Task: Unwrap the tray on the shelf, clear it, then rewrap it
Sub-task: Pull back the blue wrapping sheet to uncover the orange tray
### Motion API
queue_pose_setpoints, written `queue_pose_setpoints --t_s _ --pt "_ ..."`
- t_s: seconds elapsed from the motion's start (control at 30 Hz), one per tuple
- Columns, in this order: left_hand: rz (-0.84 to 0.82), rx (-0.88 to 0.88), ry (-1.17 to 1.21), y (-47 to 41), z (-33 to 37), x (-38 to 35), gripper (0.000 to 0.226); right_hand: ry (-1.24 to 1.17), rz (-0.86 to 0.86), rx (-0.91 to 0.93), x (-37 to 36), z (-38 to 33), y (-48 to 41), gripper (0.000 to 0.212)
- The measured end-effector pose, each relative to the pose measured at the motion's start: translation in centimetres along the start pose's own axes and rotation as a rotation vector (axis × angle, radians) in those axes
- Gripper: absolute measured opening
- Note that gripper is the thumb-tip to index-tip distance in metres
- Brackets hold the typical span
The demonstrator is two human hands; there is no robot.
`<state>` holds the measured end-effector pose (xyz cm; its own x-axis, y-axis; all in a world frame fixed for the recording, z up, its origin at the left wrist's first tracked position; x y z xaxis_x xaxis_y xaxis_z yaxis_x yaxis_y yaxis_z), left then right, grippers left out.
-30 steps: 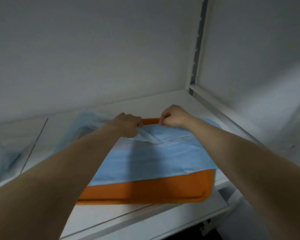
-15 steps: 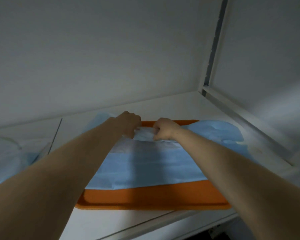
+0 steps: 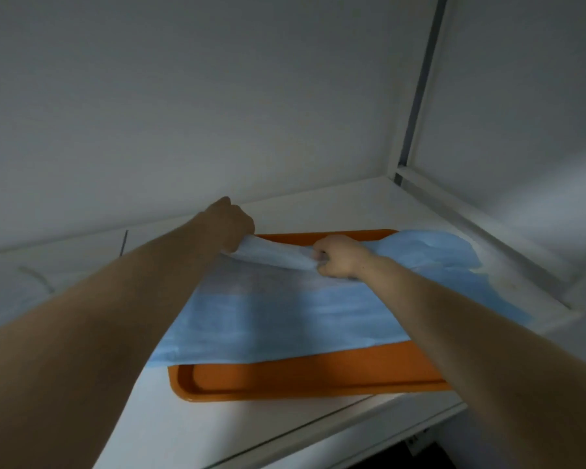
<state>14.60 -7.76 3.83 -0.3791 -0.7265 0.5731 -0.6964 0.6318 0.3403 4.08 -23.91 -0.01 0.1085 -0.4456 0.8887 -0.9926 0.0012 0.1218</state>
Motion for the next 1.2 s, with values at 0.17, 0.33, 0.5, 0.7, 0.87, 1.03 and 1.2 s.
queue_pose_setpoints --t_s 0.17,0.33,0.5,0.7,0.87,1.03,1.2 --pt "0.205 0.065 -0.131 1.9 -0.2 0.0 0.022 0.107 -0.020 0.093 -0.3 -1.2 0.0 0.022" --pt "0.173 -0.023 -0.003 3.7 0.4 -2.1 0.033 0.081 -0.109 0.104 -0.5 -1.8 -0.4 0.025" --pt "0.119 0.006 -0.008 5.6 -0.2 -3.2 0.047 0.177 -0.206 0.121 -0.9 -2.7 -1.3 0.030" --pt "0.132 0.144 0.012 6.5 -1.4 -5.8 0.027 0.187 -0.269 0.076 -1.1 -2.5 -1.7 0.028" --pt "0.087 0.212 0.292 7.2 -1.5 -7.4 0.032 0.190 -0.368 0.045 -1.0 -2.9 -1.8 0.021" --pt "-0.061 0.227 0.436 8.2 -2.0 -8.3 0.035 0.107 -0.461 -0.045 -1.1 -3.8 -2.1 0.012" --pt "-0.360 0.147 0.488 8.1 -1.9 -9.8 0.021 0.003 -0.436 -0.206 -0.1 -4.5 -2.1 0.036"
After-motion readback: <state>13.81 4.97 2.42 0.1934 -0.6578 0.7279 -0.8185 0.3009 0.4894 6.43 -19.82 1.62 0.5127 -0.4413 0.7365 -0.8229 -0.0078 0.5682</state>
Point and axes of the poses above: each hand's wrist, its own y-axis away from the middle knuckle, its own x-axis out of the back of the hand, z = x × y, the point moved 4 cm from there along -y, towards the middle knuckle, and after that the axes turned 13 degrees about -y, right-handed, at the moved point
